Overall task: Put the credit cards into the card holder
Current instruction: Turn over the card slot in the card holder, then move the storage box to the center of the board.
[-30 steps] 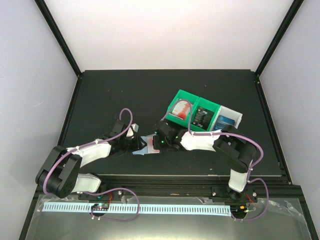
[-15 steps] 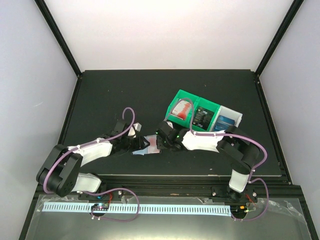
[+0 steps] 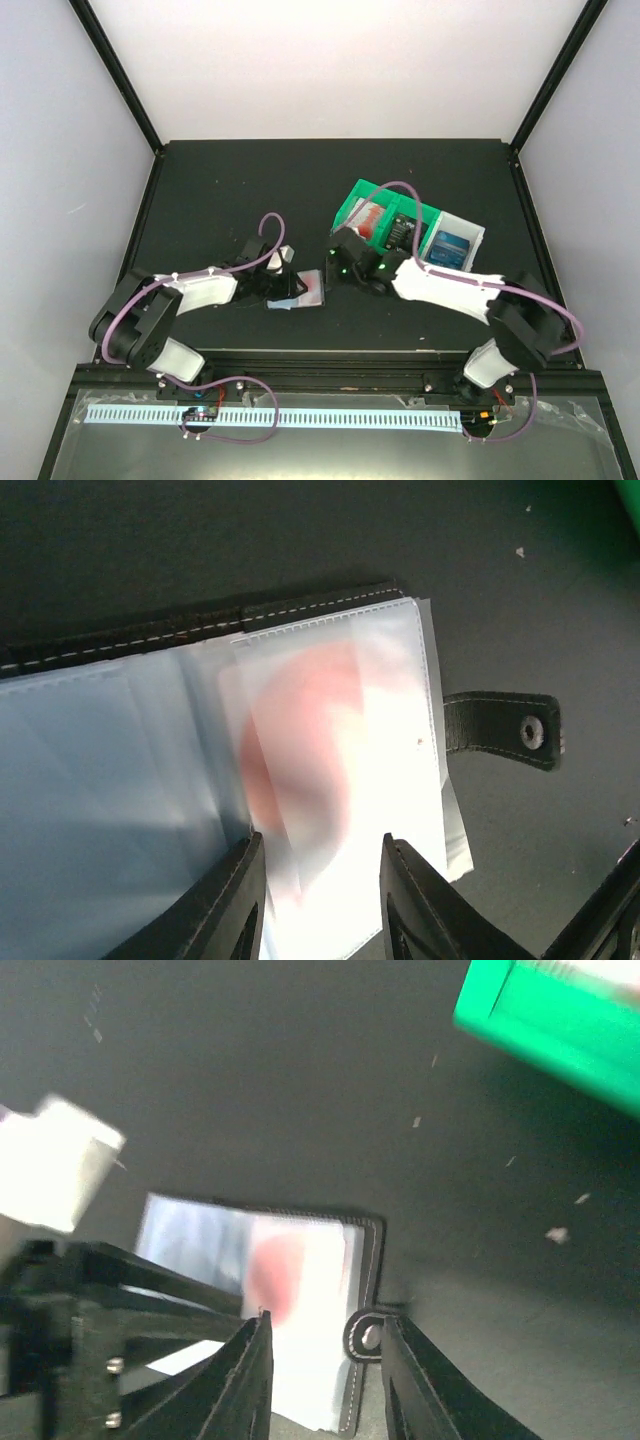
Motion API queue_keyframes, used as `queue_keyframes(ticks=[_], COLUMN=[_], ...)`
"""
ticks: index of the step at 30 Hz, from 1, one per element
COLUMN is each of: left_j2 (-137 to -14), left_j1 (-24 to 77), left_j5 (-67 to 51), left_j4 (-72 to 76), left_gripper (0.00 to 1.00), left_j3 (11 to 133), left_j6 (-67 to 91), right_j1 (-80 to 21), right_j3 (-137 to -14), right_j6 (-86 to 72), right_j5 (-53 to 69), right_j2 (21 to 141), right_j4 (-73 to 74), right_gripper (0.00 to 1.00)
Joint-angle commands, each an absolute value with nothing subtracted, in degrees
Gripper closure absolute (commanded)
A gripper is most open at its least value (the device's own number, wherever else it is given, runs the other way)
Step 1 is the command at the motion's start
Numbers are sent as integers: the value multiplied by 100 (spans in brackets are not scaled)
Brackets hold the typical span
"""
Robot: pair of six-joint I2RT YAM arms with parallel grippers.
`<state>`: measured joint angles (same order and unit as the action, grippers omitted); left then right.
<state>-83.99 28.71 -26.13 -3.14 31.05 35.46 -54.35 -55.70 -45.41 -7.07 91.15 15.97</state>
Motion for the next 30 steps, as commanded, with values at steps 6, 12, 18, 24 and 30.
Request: queue_keyframes(ticks=[6, 12, 18, 24, 30], left_j2=[-8183, -7504, -6994, -6950, -7153], left_j1=[2995, 2992, 2975, 2969, 2999], left_j5=[-2502, -1973, -1470, -1720, -2756], left_j4=[-790, -1439, -1895, -1857, -1224], left_gripper=[62, 50, 35, 26, 25], left_j3=[3640, 3867, 4061, 4080, 4008], left_j6=[3236, 3076, 3042, 3035, 3261], right_j1=[-4429, -3378, -2288, -1174, -1058], right_j3=[-5293, -5297, -5422, -5800, -6375], right_j6=[-3449, -2447, -1308, -738, -788], right_j5=[-1304, -1589, -1329, -694, -1427], right_j2=[7566, 6807, 6793, 7530, 8432], right_j4=[2731, 3527, 3742, 3972, 4560], right_gripper=[61, 41, 36, 35, 35])
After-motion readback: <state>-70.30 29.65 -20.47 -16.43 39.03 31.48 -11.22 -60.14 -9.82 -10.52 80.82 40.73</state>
